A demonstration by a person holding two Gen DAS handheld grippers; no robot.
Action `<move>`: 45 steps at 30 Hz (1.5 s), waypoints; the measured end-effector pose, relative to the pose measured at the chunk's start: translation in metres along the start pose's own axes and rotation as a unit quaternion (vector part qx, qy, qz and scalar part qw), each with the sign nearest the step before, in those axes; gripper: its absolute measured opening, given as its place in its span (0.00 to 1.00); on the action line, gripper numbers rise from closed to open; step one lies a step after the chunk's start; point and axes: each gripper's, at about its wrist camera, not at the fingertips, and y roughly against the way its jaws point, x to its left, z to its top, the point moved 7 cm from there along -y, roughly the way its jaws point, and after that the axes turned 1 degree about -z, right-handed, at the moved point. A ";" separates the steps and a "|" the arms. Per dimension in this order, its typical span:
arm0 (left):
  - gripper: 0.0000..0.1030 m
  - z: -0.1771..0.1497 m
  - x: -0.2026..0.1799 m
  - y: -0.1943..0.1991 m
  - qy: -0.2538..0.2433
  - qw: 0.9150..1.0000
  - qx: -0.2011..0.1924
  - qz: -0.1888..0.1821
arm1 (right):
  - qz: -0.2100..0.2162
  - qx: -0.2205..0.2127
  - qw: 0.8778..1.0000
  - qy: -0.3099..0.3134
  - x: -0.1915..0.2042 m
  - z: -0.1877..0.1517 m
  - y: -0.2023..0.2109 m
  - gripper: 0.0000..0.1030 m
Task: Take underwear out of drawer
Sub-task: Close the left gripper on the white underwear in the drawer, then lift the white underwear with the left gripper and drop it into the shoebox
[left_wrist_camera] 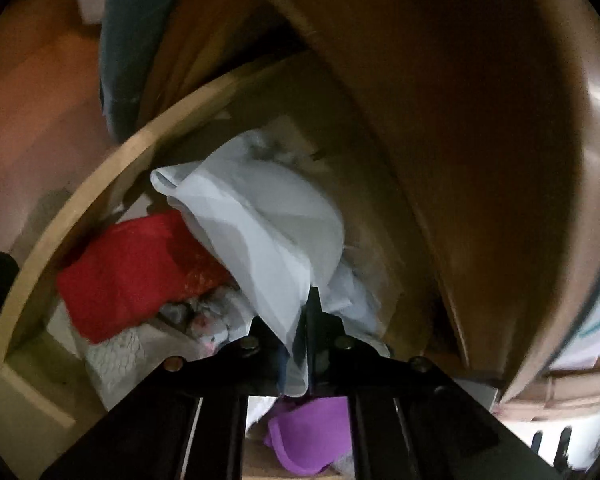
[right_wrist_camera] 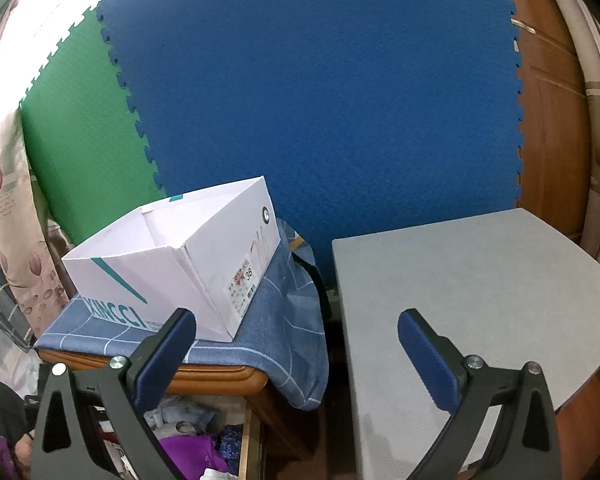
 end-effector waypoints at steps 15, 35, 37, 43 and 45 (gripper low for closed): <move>0.05 -0.049 -0.027 0.109 -0.108 0.993 0.027 -0.028 | -0.003 0.006 1.000 -0.005 -0.003 0.000 -0.001 1.00; 0.05 -0.046 -0.188 0.286 -0.269 0.948 -0.064 -0.155 | 0.000 0.003 1.000 -0.015 -0.006 0.001 0.000 1.00; 0.05 -0.039 -0.218 0.296 -0.280 0.941 -0.069 -0.175 | 0.000 0.003 1.000 -0.018 -0.007 0.001 0.000 1.00; 0.06 -0.012 -0.319 0.298 -0.323 0.914 -0.097 -0.226 | 0.001 0.002 1.000 -0.020 -0.008 0.001 0.001 1.00; 0.06 -0.001 -0.343 0.286 -0.335 0.908 -0.107 -0.229 | 0.002 0.002 1.000 -0.021 -0.009 0.001 0.001 1.00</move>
